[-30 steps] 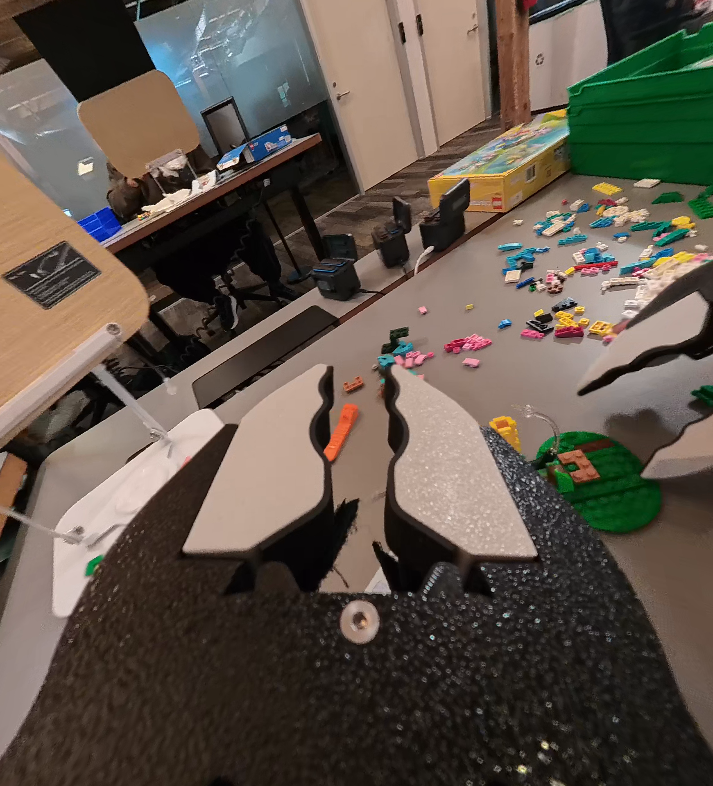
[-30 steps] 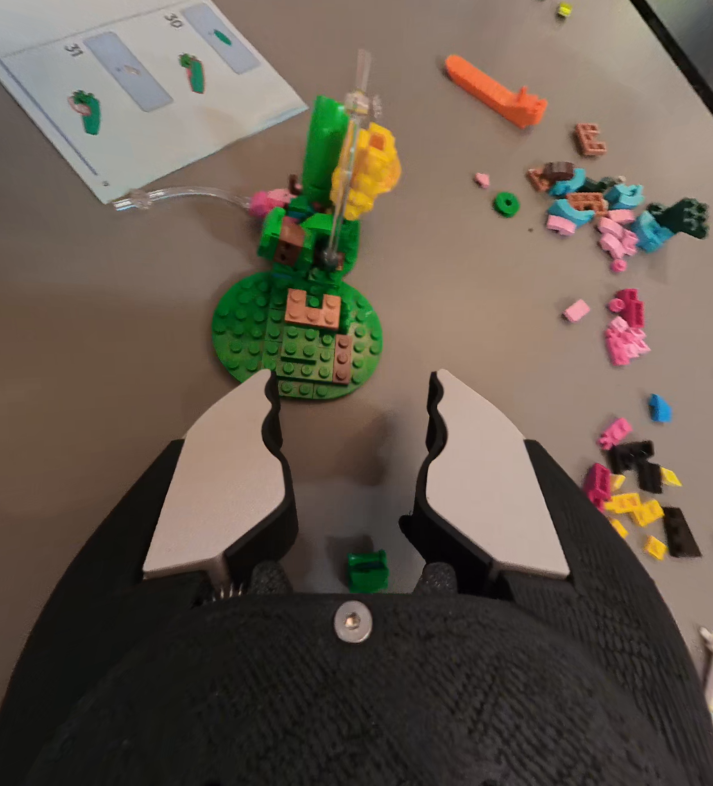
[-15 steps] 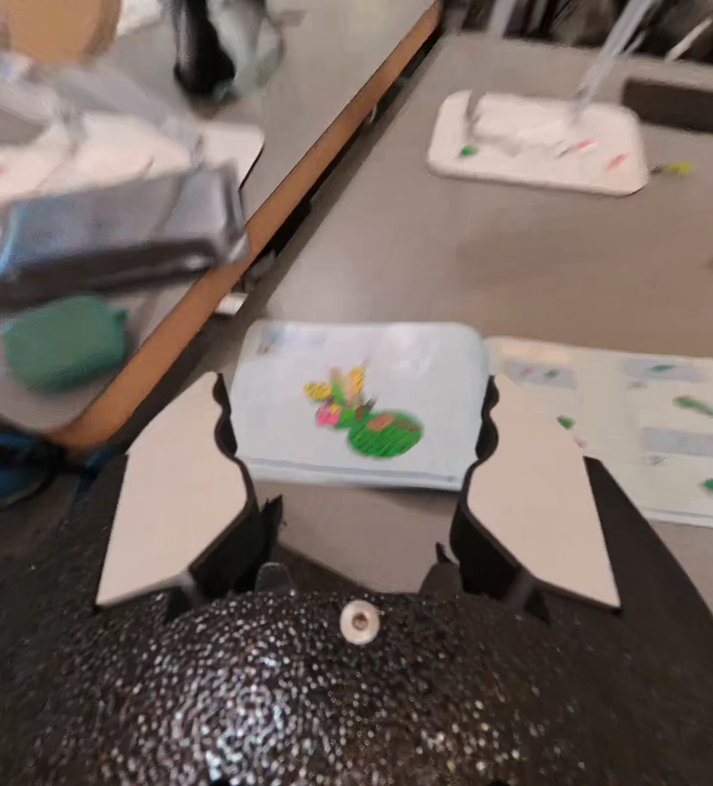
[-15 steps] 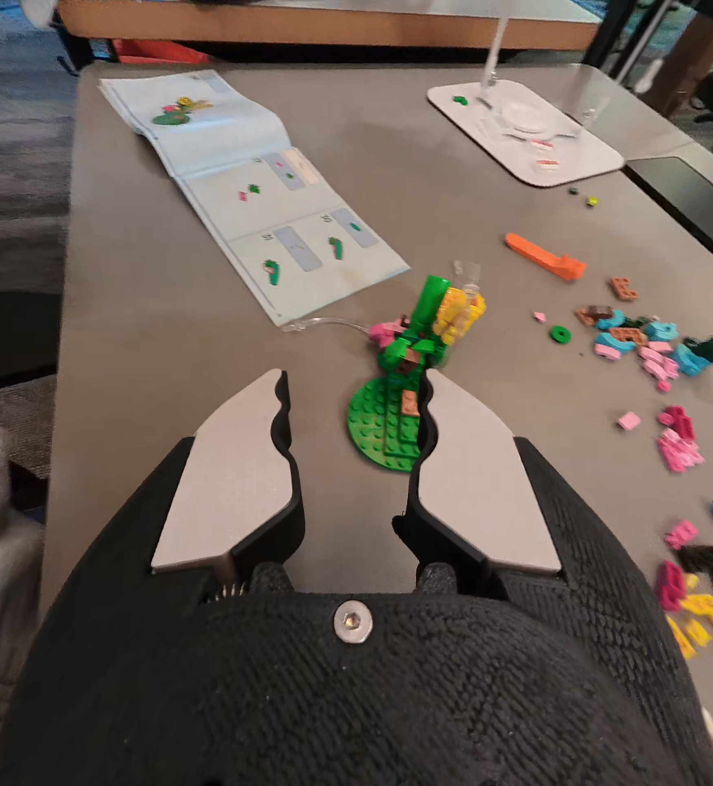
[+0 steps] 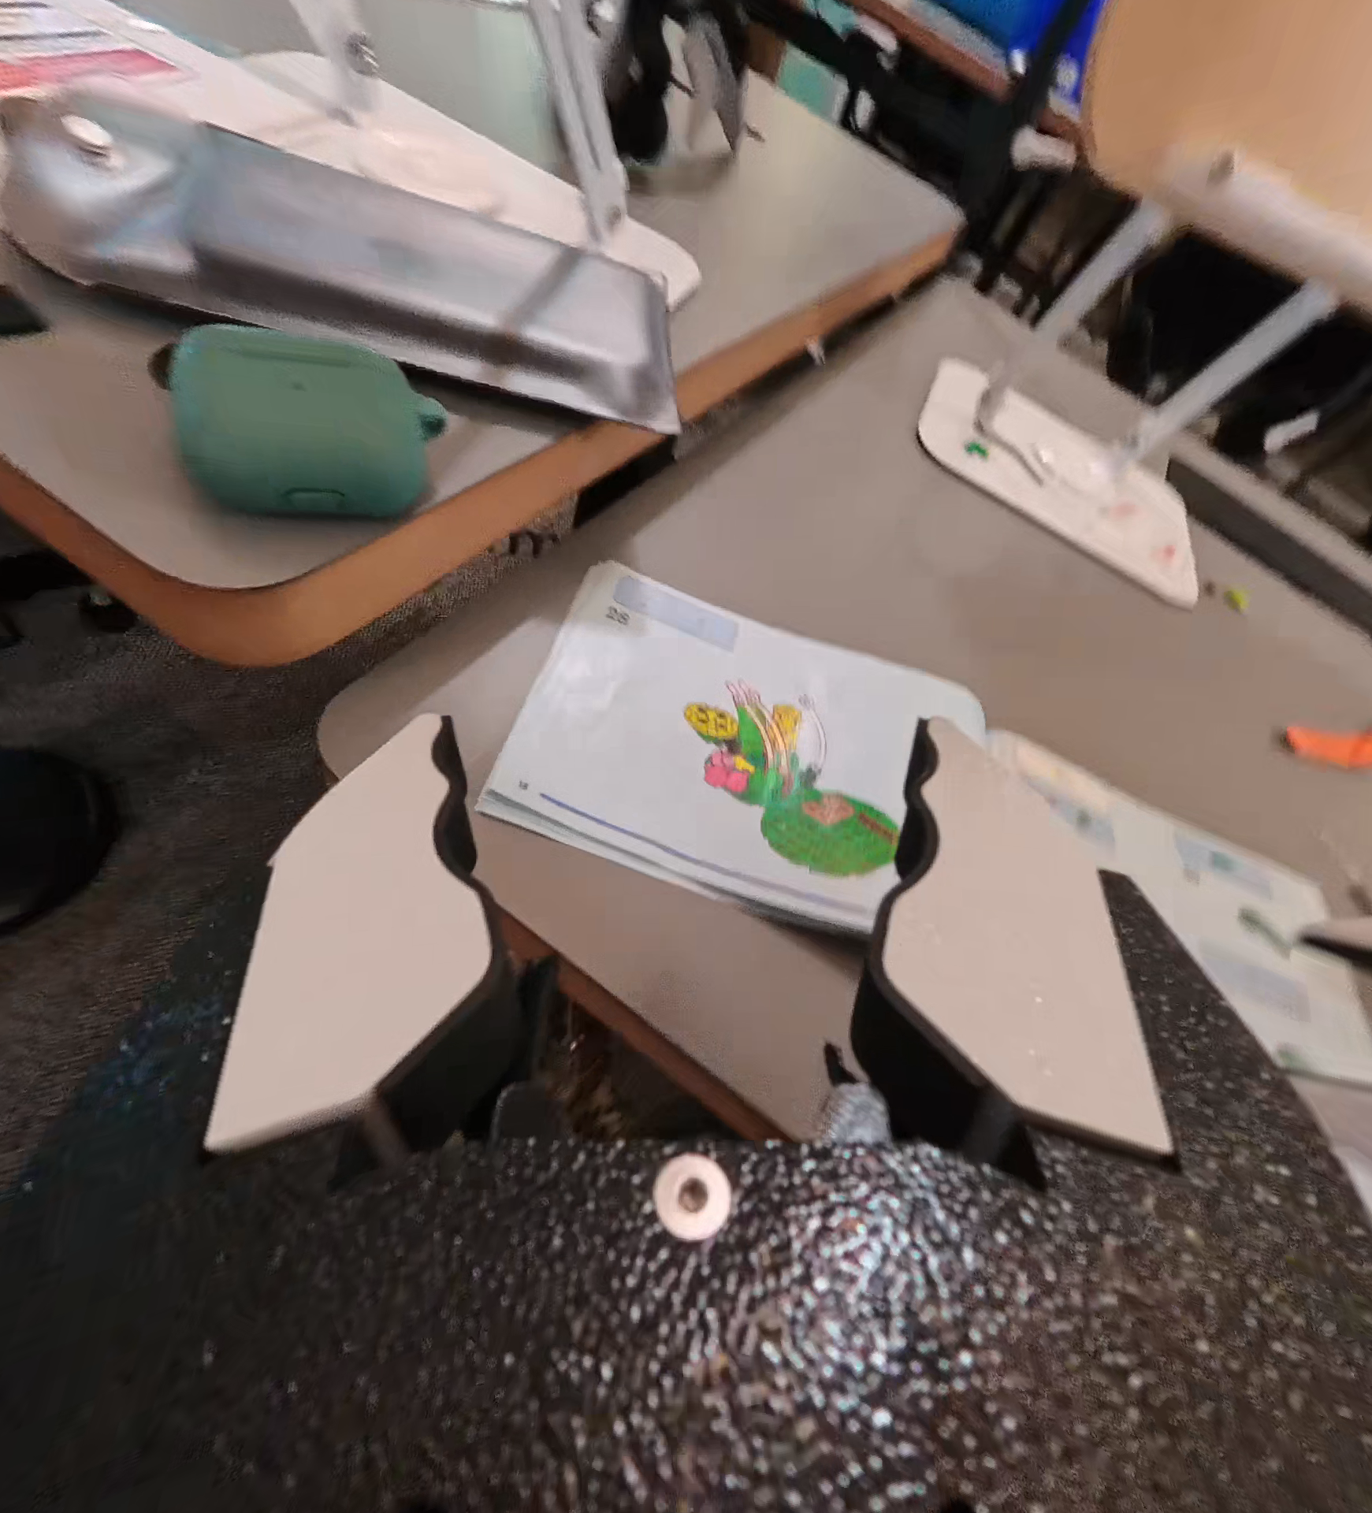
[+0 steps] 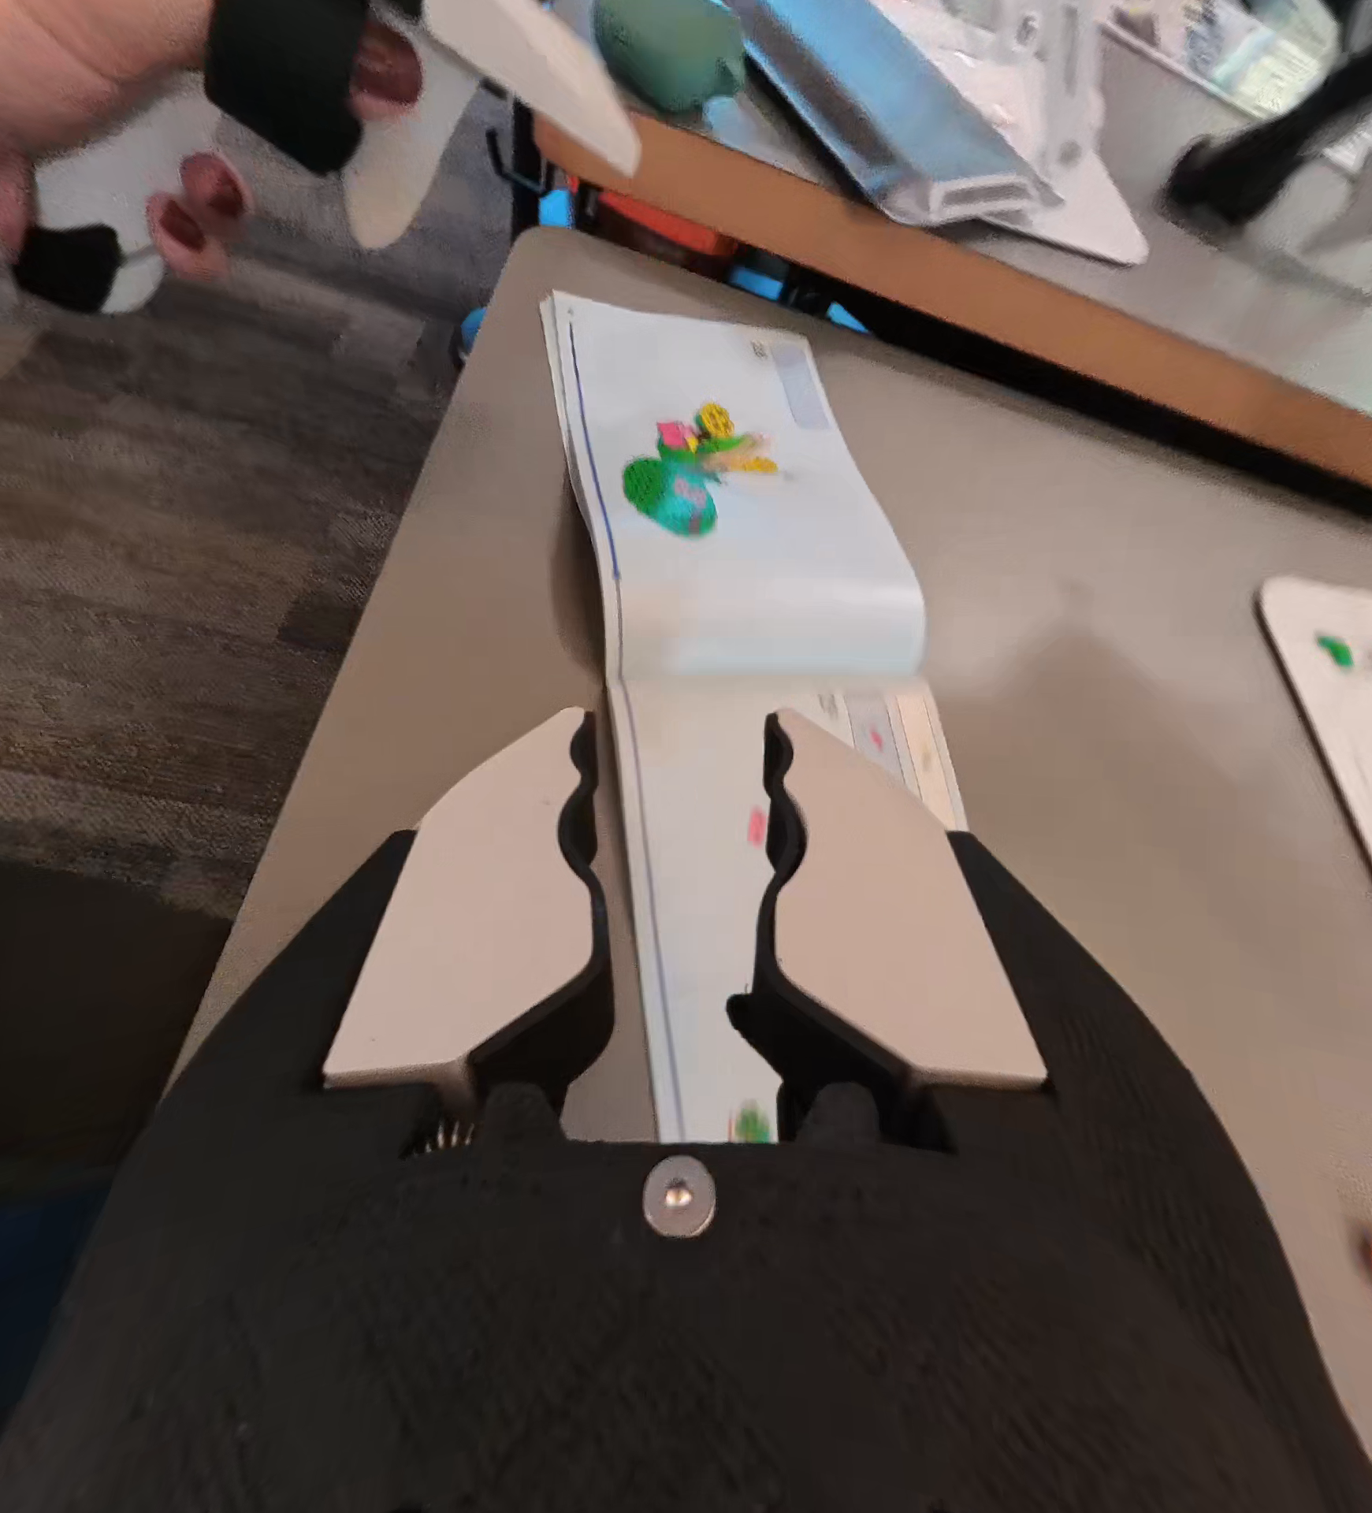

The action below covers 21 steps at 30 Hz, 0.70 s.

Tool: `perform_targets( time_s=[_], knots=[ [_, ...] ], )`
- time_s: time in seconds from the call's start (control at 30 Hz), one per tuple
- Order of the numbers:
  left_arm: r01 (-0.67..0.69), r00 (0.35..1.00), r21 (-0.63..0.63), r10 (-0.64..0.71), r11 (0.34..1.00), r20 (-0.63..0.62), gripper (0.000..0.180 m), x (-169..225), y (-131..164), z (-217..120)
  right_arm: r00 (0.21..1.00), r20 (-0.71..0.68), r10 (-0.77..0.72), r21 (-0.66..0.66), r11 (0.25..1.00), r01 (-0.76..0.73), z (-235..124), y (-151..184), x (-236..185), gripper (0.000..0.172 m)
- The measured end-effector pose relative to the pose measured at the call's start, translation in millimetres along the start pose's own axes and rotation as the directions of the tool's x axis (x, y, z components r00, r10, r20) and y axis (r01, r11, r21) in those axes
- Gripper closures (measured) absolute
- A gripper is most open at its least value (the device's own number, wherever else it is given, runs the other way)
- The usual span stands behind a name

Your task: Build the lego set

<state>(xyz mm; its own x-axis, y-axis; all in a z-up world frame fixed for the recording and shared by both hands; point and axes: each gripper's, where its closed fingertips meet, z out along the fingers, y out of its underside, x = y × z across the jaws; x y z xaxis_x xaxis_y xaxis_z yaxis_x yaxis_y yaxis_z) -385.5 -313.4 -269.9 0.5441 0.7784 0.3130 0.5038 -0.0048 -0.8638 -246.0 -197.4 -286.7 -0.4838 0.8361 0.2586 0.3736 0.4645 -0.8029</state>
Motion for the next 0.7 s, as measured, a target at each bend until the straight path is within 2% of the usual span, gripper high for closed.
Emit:
perform_targets(
  time_s=[0.03,0.1,0.13,0.23,0.33,0.4,0.5,0.6,0.7],
  knots=[
    [0.048,0.999,0.054,-0.049,0.997,0.023,0.079,-3,-10,0,0.999,0.011,-0.031,-0.011,0.999,0.031,16,-8,-2,0.133],
    [0.075,0.996,0.169,-0.082,0.983,0.035,0.082,-5,-31,1,0.995,0.039,-0.092,-0.066,0.993,0.095,46,-13,-7,0.128],
    [0.042,0.996,0.170,-0.055,0.984,0.071,0.082,-9,-32,2,0.991,0.055,-0.119,-0.118,0.985,0.125,59,-10,-10,0.124],
    [-0.036,0.993,0.125,0.022,0.992,0.117,0.083,-20,-18,3,0.982,0.070,-0.176,-0.217,0.958,0.187,85,0,-17,0.120],
    [-0.020,0.997,0.053,0.016,0.998,0.076,0.080,-32,-7,3,0.979,0.033,-0.200,-0.231,0.952,0.202,94,-4,-19,0.124],
    [0.029,0.999,0.030,-0.030,0.999,0.024,0.079,-36,-8,0,0.967,-0.015,-0.255,-0.264,0.934,0.242,96,-4,-16,0.136],
    [0.091,0.996,0.081,-0.090,0.993,-0.019,0.080,-42,-19,-13,0.927,-0.087,-0.364,-0.306,0.896,0.323,99,-2,-13,0.157],
    [0.128,0.991,0.120,-0.124,0.984,-0.042,0.081,-49,-28,-26,0.892,-0.097,-0.442,-0.289,0.870,0.399,101,-4,-21,0.166],
    [0.150,0.988,0.135,-0.145,0.979,-0.044,0.082,-59,-31,-35,0.864,-0.058,-0.500,-0.196,0.854,0.481,94,-7,-40,0.168]
  ],
)
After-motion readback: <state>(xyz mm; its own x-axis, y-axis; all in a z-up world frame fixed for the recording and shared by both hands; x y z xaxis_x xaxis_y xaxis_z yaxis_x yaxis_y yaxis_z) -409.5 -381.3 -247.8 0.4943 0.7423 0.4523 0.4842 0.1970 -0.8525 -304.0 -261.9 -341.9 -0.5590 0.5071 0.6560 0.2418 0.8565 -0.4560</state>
